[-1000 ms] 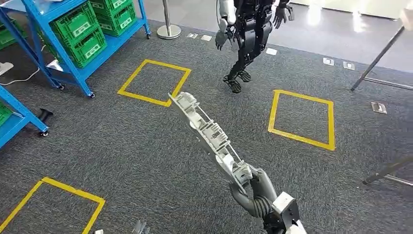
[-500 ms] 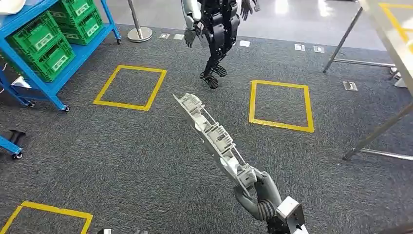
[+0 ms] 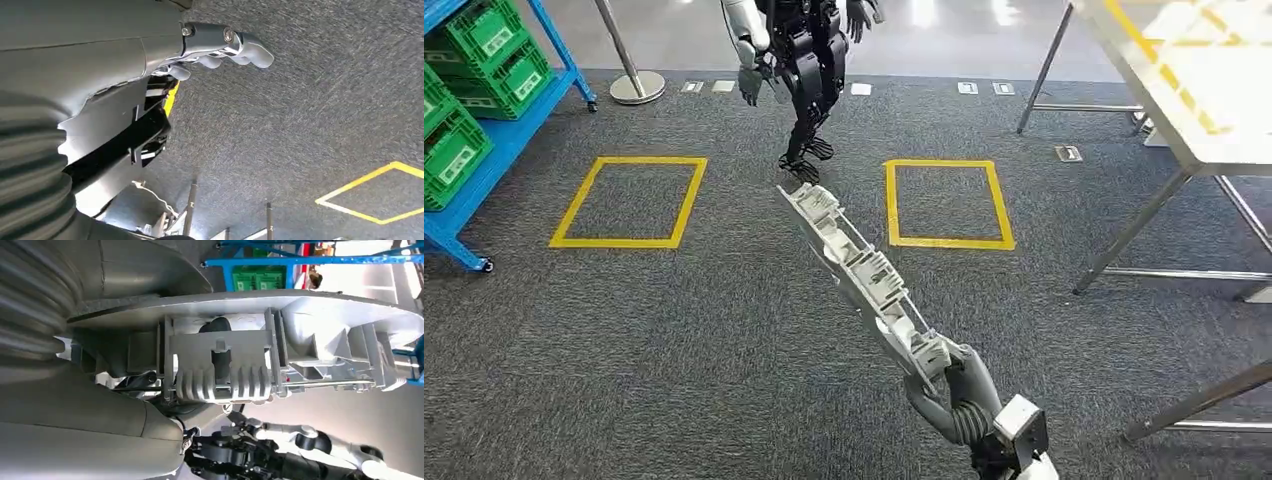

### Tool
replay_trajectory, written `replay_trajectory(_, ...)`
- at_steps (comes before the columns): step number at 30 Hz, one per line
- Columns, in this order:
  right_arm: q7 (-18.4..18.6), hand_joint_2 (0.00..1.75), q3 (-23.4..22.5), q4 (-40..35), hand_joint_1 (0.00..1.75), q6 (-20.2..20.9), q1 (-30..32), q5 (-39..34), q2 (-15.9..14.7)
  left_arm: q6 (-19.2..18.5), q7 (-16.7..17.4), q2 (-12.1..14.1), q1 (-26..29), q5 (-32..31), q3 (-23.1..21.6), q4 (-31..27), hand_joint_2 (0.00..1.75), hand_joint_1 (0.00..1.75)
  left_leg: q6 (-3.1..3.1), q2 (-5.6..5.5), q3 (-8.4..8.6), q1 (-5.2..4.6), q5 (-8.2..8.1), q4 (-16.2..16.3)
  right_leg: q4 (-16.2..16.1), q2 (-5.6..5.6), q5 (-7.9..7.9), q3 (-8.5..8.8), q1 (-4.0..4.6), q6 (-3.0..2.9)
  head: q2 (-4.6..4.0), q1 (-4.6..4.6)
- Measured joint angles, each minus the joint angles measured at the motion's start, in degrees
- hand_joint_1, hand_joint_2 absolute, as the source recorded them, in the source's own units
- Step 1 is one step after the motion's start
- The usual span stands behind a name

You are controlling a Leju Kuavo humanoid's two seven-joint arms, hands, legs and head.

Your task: Take the parts from the cabinet and place them on the table.

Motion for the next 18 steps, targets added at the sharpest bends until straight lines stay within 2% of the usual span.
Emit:
replay_trajectory(1, 0.0, 1.75, 0.1, 0.1, 1.75, 0.1, -0.3, 0.0, -0.1, 0.0, -0.2, 0.0, 0.0, 0.0, 0.0, 0.0, 1.75, 0.0, 0.27, 0.3, -0.04, -0.04, 0.03, -0.1, 2.6, -2.51, -1.83, -1.3, 0.38, 0.12, 0.0, 0.42)
replay_trajectory(2, 0.0, 1.75, 0.1, 0.3, 1.75, 0.2, -0.6, 0.0, -0.2, 0.3, -0.5, -0.1, 0.1, -0.1, 0.0, 0.0, 1.75, 0.0, 0.42, 0.77, -0.08, -0.17, 0.02, -0.1, 6.9, -3.53, -4.22, -3.34, 0.37, 0.24, 0.0, 0.68)
replay_trajectory(3, 0.0, 1.75, 0.2, 0.7, 1.75, 0.2, -0.8, 0.0, -0.3, 0.5, -0.7, -0.1, 0.2, -0.1, 0.0, 0.0, 1.75, 0.0, 0.51, 1.28, -0.09, -0.33, -0.03, 0.0, 11.4, -4.06, -6.28, -5.47, 0.35, 0.33, 0.0, 0.68)
replay_trajectory(4, -0.2, 1.75, 0.2, 1.1, 1.75, 0.2, -0.9, -0.2, -0.3, 0.6, -0.8, 0.0, 0.3, -0.1, 0.0, 0.0, 1.75, 0.0, 0.57, 1.67, -0.15, -0.41, -0.07, 0.0, 14.9, -4.29, -7.51, -7.07, 0.34, 0.36, 0.0, 0.68)
replay_trajectory(5, -0.2, 1.75, 0.2, 1.4, 1.75, 0.2, -1.0, -0.4, -0.3, 0.7, -0.9, 0.0, 0.3, 0.0, 0.0, 0.0, 1.75, 0.0, 0.57, 1.95, -0.17, -0.47, -0.07, 0.0, 16.2, -4.42, -7.44, -7.66, 0.34, 0.33, 0.0, 0.7)
replay_trajectory(6, -0.2, 1.75, 0.2, 1.6, 1.75, 0.0, -1.3, -0.4, -0.5, 0.8, -0.9, 0.0, 0.3, 0.0, 0.0, 0.0, 1.75, 0.0, 0.56, 2.16, -0.17, -0.51, -0.08, 0.0, 14.7, -4.46, -6.08, -6.85, 0.36, 0.22, 0.0, 0.7)
replay_trajectory(7, -0.2, 1.75, 0.2, 1.9, 1.75, -0.1, -1.6, -0.4, -0.6, 1.1, -0.7, 0.0, 0.2, -0.1, 0.0, 0.0, 1.75, 0.0, 0.52, 2.32, -0.11, -0.54, -0.11, 0.0, 11.0, -4.5, -3.99, -4.75, 0.38, 0.02, 0.0, 0.72)
replay_trajectory(8, -0.2, 1.75, 0.3, 2.0, 1.75, -0.2, -1.8, -0.3, -0.6, 1.4, -0.5, -0.1, 0.2, -0.2, 0.0, 0.0, 1.75, 0.0, 0.44, 2.46, -0.01, -0.54, -0.15, 0.0, 5.7, -4.66, -1.72, -1.78, 0.4, -0.26, 0.0, 0.72)
replay_trajectory(9, -0.2, 1.75, 0.4, 2.0, 1.75, -0.5, -1.9, -0.3, -0.6, 1.7, -0.4, -0.1, 0.2, -0.3, 0.0, 0.0, 1.75, 0.0, 0.31, 2.55, 0.09, -0.55, -0.23, 0.0, 0.7, -5.01, -0.27, 1.13, 0.43, -0.54, 0.0, 0.74)
replay_trajectory(10, -0.2, 1.75, 0.5, 2.0, 1.75, -0.7, -2.1, -0.3, -0.6, 1.7, -0.4, -0.1, 0.2, -0.3, 0.0, 0.0, 1.75, 0.0, -0.05, 2.61, -0.04, -1.01, -0.38, 0.2, -0.5, -5.34, -1.03, 1.57, 0.87, -0.77, 0.0, 0.7)
replay_trajectory(11, -0.2, 1.75, 0.5, 2.0, 1.75, -1.0, -2.1, -0.1, -0.6, 1.7, -0.2, -0.1, 0.2, -0.3, 0.0, 0.0, 1.75, 0.0, -0.3, 2.59, -0.05, -0.96, -0.35, 0.1, -0.7, -5.15, -0.68, 1.47, 0.85, -1.08, 0.0, 0.72)
replay_trajectory(12, -0.2, 1.75, 0.6, 2.1, 1.75, -1.3, -1.9, 0.1, -0.7, 1.8, -0.1, -0.1, 0.2, -0.3, 0.0, 0.0, 1.75, 0.0, 0.25, 2.58, -0.13, -1.22, -0.92, 0.7, -0.7, -5.11, -0.6, 1.44, 0.67, -0.84, 0.0, 0.59)
replay_trajectory(13, -0.1, 1.75, 0.6, 2.1, 1.75, -1.4, -1.7, 0.1, -0.7, 2.0, -0.1, -0.1, 0.3, -0.3, 0.0, 0.0, 1.75, 0.0, 0.73, 2.55, -0.28, -1.07, -0.79, 0.9, -0.2, -5.1, -0.89, 1.25, 0.8, -0.93, 0.0, 0.55)
replay_trajectory(14, 0.0, 1.75, 0.6, 2.1, 1.75, -1.7, -1.5, 0.2, -0.7, 2.2, -0.1, -0.1, 0.5, -0.3, 0.0, 0.0, 1.75, 0.0, 0.02, 2.53, -0.38, -0.95, -1.09, 1.3, 0.5, -5.1, -1.24, 1.01, 0.95, -1.25, 0.0, 0.55)
replay_trajectory(17, 0.1, 1.75, 0.6, 2.1, 1.75, -1.8, -1.3, 0.2, -0.9, 2.2, -0.4, -0.1, 0.7, -0.1, 0.0, 0.0, 1.75, 0.0, -0.79, 2.55, -2.12, -0.92, -2.51, 4.4, 4.1, -4.99, -2.87, -1.01, 0.97, -1.82, 0.0, 0.55)
replay_trajectory(18, 0.1, 1.75, 0.6, 2.2, 1.75, -1.7, -1.3, 0.2, -0.9, 2.2, -0.4, -0.1, 0.8, -0.1, 0.0, 0.0, 1.75, 0.0, -0.86, 2.56, -2.92, -0.92, -3.2, 5.9, 5.7, -4.96, -3.6, -1.91, 0.96, -1.93, 0.0, 0.52)
